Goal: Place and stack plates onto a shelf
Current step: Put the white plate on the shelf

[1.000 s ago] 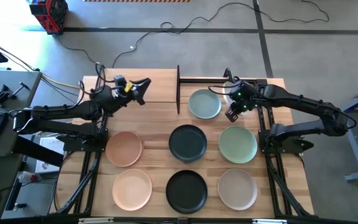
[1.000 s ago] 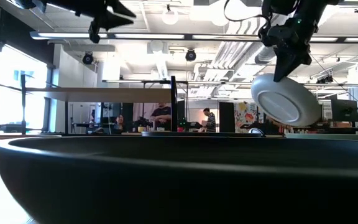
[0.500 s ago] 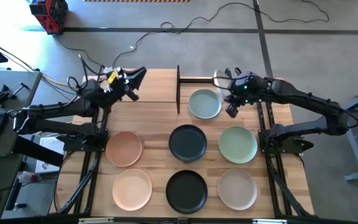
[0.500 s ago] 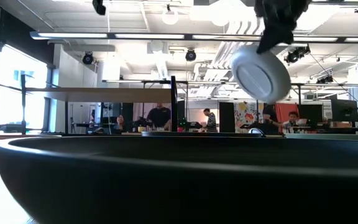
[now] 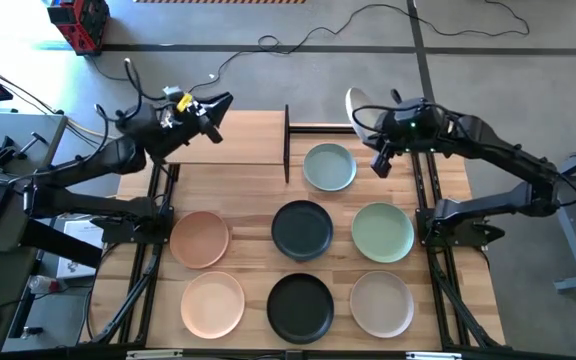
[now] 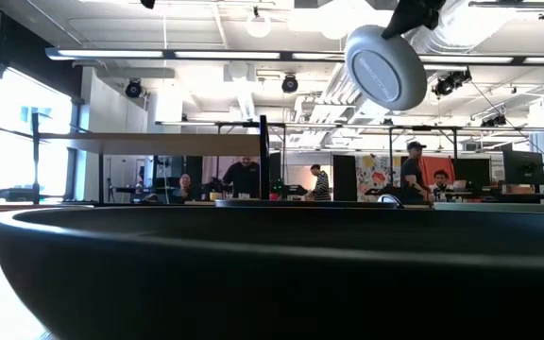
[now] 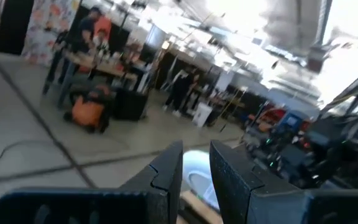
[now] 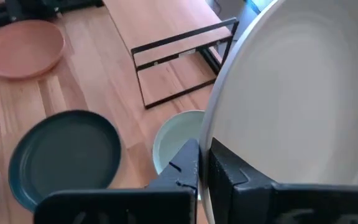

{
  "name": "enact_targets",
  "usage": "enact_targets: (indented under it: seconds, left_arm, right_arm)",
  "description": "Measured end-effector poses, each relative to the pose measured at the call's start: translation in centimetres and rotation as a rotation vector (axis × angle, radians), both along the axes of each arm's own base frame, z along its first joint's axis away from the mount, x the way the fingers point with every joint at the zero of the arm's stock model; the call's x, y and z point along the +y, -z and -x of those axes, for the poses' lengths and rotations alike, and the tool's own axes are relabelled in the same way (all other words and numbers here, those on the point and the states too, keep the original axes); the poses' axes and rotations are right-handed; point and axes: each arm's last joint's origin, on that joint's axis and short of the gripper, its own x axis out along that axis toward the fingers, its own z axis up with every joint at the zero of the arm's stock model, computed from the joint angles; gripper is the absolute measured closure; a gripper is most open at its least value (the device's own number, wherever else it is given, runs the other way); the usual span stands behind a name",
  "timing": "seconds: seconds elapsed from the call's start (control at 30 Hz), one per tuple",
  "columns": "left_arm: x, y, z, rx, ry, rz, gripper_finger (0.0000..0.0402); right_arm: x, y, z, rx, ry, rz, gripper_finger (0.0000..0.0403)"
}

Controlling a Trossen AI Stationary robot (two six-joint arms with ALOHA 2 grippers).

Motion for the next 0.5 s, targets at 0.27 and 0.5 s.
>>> enact_targets:
  seconds: [0.27,0.5]
  left_arm:
    - [0.5,0.2,-0.3,0.161,0.028,0.219,0.0330]
    - [1.0,2.0,-1.2,0.266,0.145,0.375,0.0330]
  right_arm:
    - [1.2,-1.1,-2.0,0.122,-0.129,0.008,0.0403]
    - [2.8,-0.4,-5.1,0.271,-0.253,0.051,0.0403]
